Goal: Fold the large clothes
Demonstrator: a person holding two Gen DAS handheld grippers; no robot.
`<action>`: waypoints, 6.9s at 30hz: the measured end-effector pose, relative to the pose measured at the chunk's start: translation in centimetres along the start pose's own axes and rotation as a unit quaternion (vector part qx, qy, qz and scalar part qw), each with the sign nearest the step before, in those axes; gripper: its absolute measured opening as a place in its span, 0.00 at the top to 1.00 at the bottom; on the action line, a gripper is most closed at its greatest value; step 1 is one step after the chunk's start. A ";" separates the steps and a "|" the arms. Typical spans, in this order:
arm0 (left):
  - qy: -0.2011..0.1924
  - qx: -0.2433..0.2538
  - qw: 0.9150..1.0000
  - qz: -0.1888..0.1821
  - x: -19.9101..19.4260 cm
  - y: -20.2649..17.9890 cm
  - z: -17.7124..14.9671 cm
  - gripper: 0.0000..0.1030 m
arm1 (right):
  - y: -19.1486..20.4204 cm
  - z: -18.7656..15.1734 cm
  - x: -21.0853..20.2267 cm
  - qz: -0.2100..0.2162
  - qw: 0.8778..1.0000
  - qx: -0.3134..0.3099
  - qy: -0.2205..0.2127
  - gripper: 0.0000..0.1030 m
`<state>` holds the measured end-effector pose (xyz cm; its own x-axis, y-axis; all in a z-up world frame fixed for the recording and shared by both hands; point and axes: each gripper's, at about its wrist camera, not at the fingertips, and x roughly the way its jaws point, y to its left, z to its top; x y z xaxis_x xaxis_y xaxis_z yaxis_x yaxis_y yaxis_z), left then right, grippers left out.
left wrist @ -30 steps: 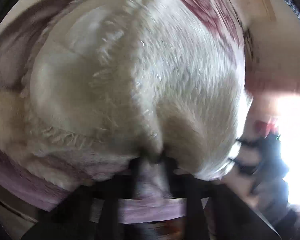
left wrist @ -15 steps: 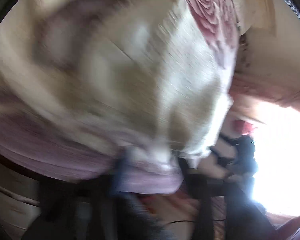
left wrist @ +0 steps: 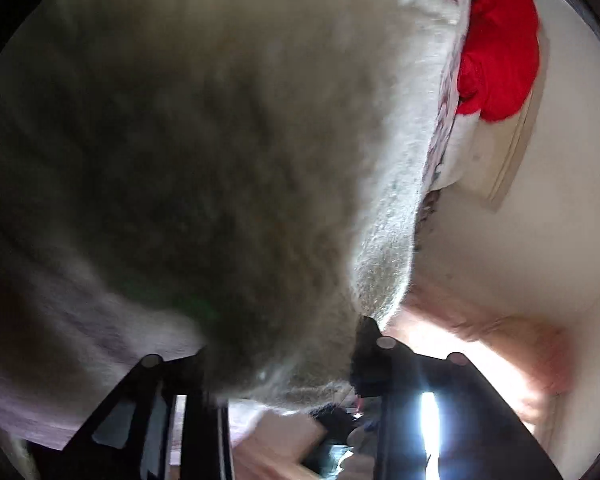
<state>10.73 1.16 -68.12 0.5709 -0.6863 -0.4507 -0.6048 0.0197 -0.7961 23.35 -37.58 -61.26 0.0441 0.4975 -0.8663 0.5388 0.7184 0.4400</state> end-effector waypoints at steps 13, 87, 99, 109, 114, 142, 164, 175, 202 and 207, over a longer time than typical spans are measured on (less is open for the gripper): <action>-0.082 0.038 0.995 0.044 -6.5 -1.2 2.4 0.75 | -2.6 1.8 -2.2 0.040 0.996 -0.033 0.067 0.37; 0.019 0.642 0.648 0.410 15.0 -18.0 -15.7 0.32 | -14.4 9.2 -14.0 0.152 0.986 -0.045 0.052 0.21; -0.128 0.244 0.825 0.493 -2.2 -7.0 -5.0 0.34 | -22.5 6.7 -13.1 0.121 0.990 0.071 0.015 0.21; -0.079 0.334 0.845 0.410 1.4 -11.0 -11.3 0.33 | -22.0 3.6 -6.2 0.195 0.979 0.045 0.044 0.01; -0.056 0.398 0.838 0.370 6.9 -15.5 -10.2 0.33 | -21.6 3.9 -1.2 0.286 0.952 0.109 0.006 0.00; -0.019 0.406 0.825 0.393 9.7 -16.4 -1.4 0.00 | -15.2 4.5 2.5 0.339 0.908 0.191 -0.154 0.66; -0.161 0.245 0.855 0.427 -27.1 -10.9 8.9 0.01 | 30.5 -11.7 4.0 0.031 0.935 -0.299 -0.190 0.72; -0.154 0.213 0.904 0.339 -30.7 -11.1 13.7 0.02 | 33.5 -17.9 16.7 0.100 0.919 -0.343 0.165 0.14; 0.041 0.402 0.881 0.245 -9.0 -18.3 21.8 0.84 | 23.1 2.2 11.6 0.075 0.988 -0.131 0.027 0.49; 0.039 0.348 0.905 0.242 -8.9 -16.0 23.0 0.80 | 23.6 5.0 12.8 0.028 0.993 -0.103 0.056 0.36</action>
<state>28.11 23.69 -60.66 0.2756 -0.5243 -0.8057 -0.2621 0.7654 -0.5878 40.81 -16.65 -63.14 -0.0313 0.5819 -0.8126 0.3550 0.7665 0.5352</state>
